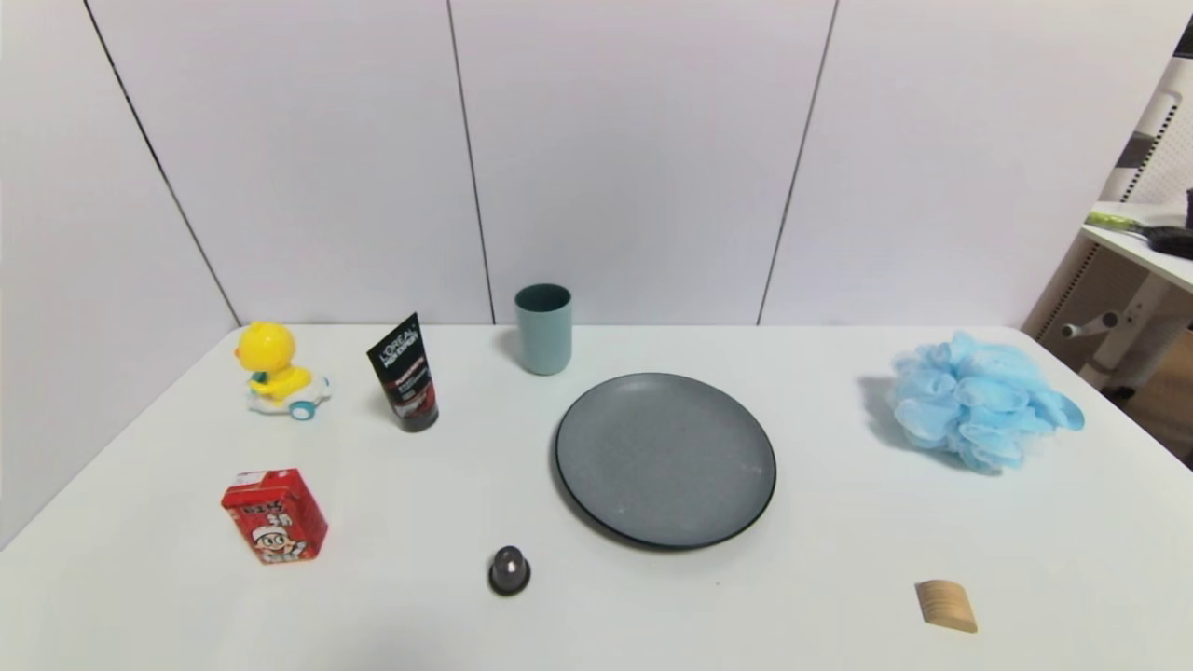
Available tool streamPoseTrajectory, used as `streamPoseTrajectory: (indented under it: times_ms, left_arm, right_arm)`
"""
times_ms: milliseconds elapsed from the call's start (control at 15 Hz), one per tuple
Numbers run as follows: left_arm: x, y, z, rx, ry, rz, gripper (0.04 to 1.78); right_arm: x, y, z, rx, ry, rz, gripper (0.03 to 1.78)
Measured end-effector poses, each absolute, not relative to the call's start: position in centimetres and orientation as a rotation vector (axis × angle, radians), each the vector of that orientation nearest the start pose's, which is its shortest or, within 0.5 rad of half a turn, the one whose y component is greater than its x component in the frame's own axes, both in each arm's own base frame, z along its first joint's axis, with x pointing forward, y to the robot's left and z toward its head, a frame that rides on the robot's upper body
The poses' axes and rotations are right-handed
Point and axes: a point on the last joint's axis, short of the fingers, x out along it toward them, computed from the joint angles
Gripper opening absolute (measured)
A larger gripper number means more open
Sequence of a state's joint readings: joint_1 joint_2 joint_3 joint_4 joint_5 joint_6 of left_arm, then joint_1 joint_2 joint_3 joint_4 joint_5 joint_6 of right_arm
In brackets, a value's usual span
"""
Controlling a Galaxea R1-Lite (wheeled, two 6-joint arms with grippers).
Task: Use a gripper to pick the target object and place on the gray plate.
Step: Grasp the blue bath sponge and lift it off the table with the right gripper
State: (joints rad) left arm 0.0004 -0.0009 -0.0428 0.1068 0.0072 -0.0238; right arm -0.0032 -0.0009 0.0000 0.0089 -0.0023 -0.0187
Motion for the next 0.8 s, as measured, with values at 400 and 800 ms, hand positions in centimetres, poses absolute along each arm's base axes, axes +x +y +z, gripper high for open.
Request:
streamPoseTrajectory:
  times_ms: [400, 800]
  left_arm:
    - [-2.6, 0.0, 7.6, -0.024, 0.063, 0.009, 1.69]
    - [-2.6, 0.0, 7.6, -0.024, 0.063, 0.009, 1.69]
  right_arm:
    - [-2.1, 0.0, 10.6, -0.025, 0.005, 0.006, 1.70]
    - [1.7, 0.0, 22.0, -0.022, 0.019, 0.009, 1.70]
